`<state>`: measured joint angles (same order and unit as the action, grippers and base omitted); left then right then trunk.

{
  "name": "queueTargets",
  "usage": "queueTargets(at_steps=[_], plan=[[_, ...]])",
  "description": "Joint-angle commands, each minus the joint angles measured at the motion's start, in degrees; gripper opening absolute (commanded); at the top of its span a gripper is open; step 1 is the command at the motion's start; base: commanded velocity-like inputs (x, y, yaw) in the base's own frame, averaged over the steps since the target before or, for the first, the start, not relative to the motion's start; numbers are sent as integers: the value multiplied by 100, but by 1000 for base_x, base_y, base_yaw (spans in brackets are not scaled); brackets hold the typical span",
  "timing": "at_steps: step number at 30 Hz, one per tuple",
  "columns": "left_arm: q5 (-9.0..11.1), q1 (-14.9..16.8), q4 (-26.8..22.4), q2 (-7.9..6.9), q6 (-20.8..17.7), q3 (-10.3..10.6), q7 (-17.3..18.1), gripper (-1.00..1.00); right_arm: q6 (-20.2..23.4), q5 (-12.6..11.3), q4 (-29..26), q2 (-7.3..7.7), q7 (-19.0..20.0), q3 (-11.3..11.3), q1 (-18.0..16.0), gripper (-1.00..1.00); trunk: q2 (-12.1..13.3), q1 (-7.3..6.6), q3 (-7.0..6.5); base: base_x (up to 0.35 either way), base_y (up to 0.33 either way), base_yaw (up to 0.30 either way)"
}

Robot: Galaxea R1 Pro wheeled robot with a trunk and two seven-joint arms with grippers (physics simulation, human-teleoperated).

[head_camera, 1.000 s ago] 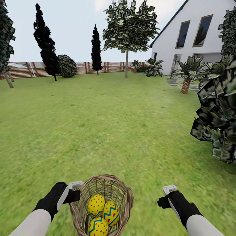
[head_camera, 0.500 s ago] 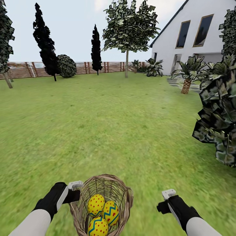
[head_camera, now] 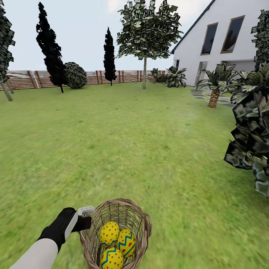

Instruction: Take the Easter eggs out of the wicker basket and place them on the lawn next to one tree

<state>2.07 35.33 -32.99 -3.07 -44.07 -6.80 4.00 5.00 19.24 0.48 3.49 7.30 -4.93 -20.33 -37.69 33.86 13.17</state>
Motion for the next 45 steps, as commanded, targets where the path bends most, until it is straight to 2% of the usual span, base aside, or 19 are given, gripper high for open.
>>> queueTargets(at_steps=[1, 4, 6, 11, 17, 24, 28, 45], plan=[[83, 4, -6, 1, -31, -19, 13, -100, -238, 47, 9, 2, 17, -52, 296, 100, -7, 5, 7, 322, 0, 0], [83, 3, -5, 7, -31, -19, 13, -100, -817, 48, 132, 2, 17, -52, 810, 100, -7, 5, 7, 322, 0, 0], [83, 4, -6, 2, -31, -23, 13, -100, -889, 34, 284, 7, 17, -52, 864, 100, -7, 5, 7, 322, 0, 0], [75, 4, -63, -10, -29, -32, 13, -100, -904, 45, 277, 2, 17, -52, 876, 100, -7, 5, 7, 322, 0, 0], [74, 6, -85, -147, -22, -32, 13, -100, -904, 36, 281, -6, 17, -52, 879, 100, -7, 5, 7, 291, 0, 0], [74, 5, -63, -150, -21, -37, 13, -100, -904, 50, 269, -4, 17, -52, 877, 100, -7, 5, 7, 57, 0, 0], [74, 4, -41, -142, 197, -33, 13, -100, -904, 61, 243, -26, 17, -52, 875, 100, -7, 5, 7, 308, 0, 0], [74, 2, -35, -142, 224, -32, 13, -100, -904, 54, 242, -24, 17, -52, 874, 100, -7, 5, 7, 325, 0, 0]])
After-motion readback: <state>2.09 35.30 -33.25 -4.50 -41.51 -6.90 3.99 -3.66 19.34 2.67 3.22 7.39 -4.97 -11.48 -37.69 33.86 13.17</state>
